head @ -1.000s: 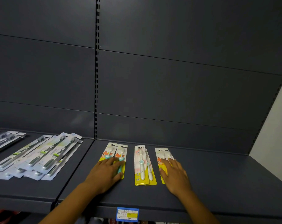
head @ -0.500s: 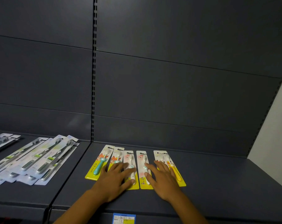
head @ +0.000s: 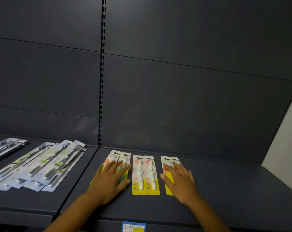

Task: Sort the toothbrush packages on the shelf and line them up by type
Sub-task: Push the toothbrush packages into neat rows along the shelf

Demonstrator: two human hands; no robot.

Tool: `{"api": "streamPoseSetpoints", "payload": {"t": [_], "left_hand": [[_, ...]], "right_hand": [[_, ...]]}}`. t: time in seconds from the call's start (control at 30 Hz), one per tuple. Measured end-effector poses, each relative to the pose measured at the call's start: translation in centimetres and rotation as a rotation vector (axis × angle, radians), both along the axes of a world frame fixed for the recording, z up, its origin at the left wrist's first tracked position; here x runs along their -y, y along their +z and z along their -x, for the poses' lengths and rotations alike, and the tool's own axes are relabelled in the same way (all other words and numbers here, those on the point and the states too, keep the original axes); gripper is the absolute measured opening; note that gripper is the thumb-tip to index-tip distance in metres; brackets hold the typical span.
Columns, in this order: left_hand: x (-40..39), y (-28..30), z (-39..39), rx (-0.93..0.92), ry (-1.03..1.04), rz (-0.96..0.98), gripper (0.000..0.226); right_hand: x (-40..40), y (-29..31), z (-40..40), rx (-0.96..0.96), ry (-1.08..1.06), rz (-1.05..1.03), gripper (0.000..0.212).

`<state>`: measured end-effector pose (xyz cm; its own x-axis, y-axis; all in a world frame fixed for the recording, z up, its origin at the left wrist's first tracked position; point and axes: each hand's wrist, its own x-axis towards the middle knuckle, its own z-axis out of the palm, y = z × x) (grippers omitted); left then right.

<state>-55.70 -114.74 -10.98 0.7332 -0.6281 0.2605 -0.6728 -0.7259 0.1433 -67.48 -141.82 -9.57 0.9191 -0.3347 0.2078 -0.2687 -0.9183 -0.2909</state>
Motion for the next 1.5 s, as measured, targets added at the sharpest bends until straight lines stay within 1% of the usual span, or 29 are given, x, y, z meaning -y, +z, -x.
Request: {"api": "streamPoseSetpoints", "payload": {"t": [0.03,0.1,0.13,0.2,0.3,0.37,0.5,0.57,0.63,0.7,0.73,0.8,0.83,0.87,1.03,1.1,1.2,1.23,1.43,1.5], "left_hand": [[-0.7,-0.2,-0.1,-0.045,-0.003,-0.033,0.072],[-1.1,-0.4,0.3,-0.086,-0.005,-0.047,0.088],[-0.9,-0.3,0.8,-0.094,0.008,-0.033,0.093],[-0.2,-0.2,1.9,-0.112,0.044,-0.016,0.095],[0.7,-0.1,3.2,-0.141,0.066,-0.044,0.094],[1.4,0.0,3.5,-0.140,0.062,-0.063,0.098],[2.3,-0.1,2.7,-0.142,0.072,-0.130,0.117],[2.4,0.0,1.8,-0.161,0.073,-0.146,0.128],[2.5,0.0,0.8,-0.182,0.079,-0.149,0.132],[2.7,0.2,-0.2,-0.193,0.092,-0.149,0.133],[2.8,0.3,-0.7,-0.198,0.098,-0.156,0.134],[3.1,0.6,-1.4,-0.209,0.099,-0.174,0.136],[3.2,0.7,-1.6,-0.214,0.095,-0.181,0.136],[3.2,0.8,-1.9,-0.221,0.089,-0.188,0.134],[3.0,1.0,-1.9,-0.221,0.089,-0.162,0.113],[2.8,0.8,-1.8,-0.198,0.070,-0.157,0.115],[2.2,0.3,-1.9,-0.164,0.050,-0.134,0.129],[2.0,0.2,-2.1,-0.144,0.048,-0.126,0.131],[1.3,0.1,-2.7,-0.114,0.064,-0.117,0.116],[0.9,0.0,-2.8,-0.105,0.073,-0.117,0.119]], "right_hand": [[0.5,-0.2,0.4,-0.035,-0.019,-0.010,0.105],[0.6,-0.7,0.9,-0.095,-0.032,-0.036,0.098],[0.2,-0.8,1.1,-0.107,-0.033,-0.045,0.094],[-1.1,-0.8,1.0,-0.112,-0.034,-0.039,0.095],[-3.2,-0.9,0.5,-0.117,-0.058,-0.003,0.102],[-4.3,-0.9,0.0,-0.109,-0.062,0.002,0.108],[-5.3,-1.0,-1.3,-0.099,-0.075,0.013,0.127],[-5.3,-0.8,-1.9,-0.106,-0.083,0.020,0.132],[-5.3,-0.7,-2.7,-0.112,-0.086,0.025,0.132],[-5.5,-0.5,-3.6,-0.121,-0.088,0.022,0.127],[-5.5,-0.4,-3.9,-0.133,-0.090,0.007,0.116],[-5.5,-0.2,-4.7,-0.165,-0.096,-0.008,0.079],[-5.4,-0.2,-5.1,-0.177,-0.100,-0.004,0.067],[-5.3,-0.2,-5.3,-0.181,-0.102,0.004,0.063],[-5.0,-0.5,-5.5,-0.184,-0.100,0.014,0.063],[-5.0,-0.5,-5.4,-0.182,-0.096,0.012,0.062],[-5.6,-0.5,-5.4,-0.184,-0.088,0.008,0.062],[-5.8,-0.4,-5.5,-0.182,-0.088,0.005,0.062],[-5.9,-0.3,-5.6,-0.179,-0.099,0.007,0.065],[-5.9,-0.2,-5.3,-0.176,-0.103,0.005,0.075]]}}
